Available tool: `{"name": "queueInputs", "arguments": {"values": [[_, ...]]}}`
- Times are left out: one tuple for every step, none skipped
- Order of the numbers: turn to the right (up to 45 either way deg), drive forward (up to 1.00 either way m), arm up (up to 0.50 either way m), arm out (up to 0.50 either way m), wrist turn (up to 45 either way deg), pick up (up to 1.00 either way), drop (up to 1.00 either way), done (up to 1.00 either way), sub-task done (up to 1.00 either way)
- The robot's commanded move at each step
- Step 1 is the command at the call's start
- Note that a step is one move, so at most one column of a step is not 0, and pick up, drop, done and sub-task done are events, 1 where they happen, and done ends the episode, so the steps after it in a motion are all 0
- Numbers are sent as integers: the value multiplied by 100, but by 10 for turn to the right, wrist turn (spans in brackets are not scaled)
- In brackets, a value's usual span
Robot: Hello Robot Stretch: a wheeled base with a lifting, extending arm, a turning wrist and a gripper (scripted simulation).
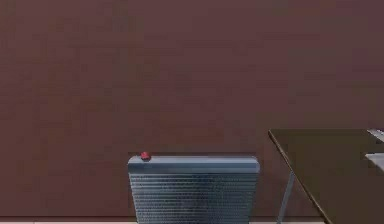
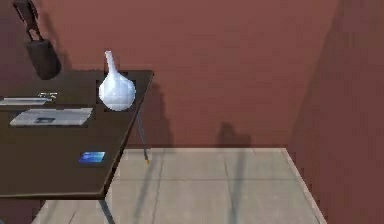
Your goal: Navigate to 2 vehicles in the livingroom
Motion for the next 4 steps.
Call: {"name": "queueInputs", "arguments": {"values": [[-450,0,0,0,0,0,0,0,0],[-450,0,0,0,0,0,0,0,0],[-90,0,0,0,0,0,0,0,0],[0,0,0,0,0,0,0,0,100]]}}
